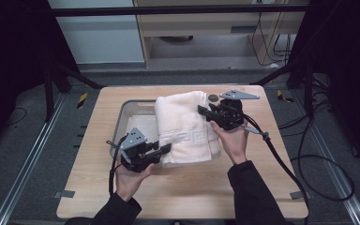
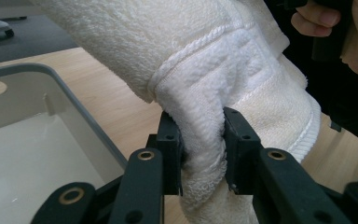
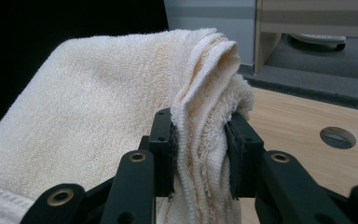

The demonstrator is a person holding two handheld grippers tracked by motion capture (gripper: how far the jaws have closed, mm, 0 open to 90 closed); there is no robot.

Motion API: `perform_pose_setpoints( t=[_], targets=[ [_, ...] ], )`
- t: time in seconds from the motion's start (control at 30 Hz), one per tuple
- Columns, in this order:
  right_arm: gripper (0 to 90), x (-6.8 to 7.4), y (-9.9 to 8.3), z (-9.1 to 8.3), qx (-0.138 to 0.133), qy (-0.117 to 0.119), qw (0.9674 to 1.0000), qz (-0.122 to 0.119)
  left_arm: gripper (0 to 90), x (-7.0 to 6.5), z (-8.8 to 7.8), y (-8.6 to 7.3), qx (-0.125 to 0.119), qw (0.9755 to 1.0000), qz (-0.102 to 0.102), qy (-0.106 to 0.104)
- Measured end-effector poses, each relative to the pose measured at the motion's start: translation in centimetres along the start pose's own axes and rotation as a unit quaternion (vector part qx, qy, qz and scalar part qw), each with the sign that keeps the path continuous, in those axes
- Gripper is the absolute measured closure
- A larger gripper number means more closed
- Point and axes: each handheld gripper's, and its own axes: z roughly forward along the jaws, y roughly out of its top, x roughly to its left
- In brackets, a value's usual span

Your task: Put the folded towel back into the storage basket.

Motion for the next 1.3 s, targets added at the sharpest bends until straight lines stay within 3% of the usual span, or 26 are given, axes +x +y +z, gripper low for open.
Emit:
perform_pose_setpoints(
  t=[0.63, 1.3],
  targets=[
    [67.8, 3.0, 2.5, 3.0, -0.012, -0.002, 0.9999, -0.010, 70.5, 2.7, -2.9, 0.8, -0.028, 0.9986, -0.021, 0.040],
    [67.9, 5.6, 3.6, 5.7, -0.014, -0.005, 0.9998, -0.009, 70.5, 5.0, -4.9, 1.0, -0.030, 0.9960, -0.029, 0.079]
  ],
)
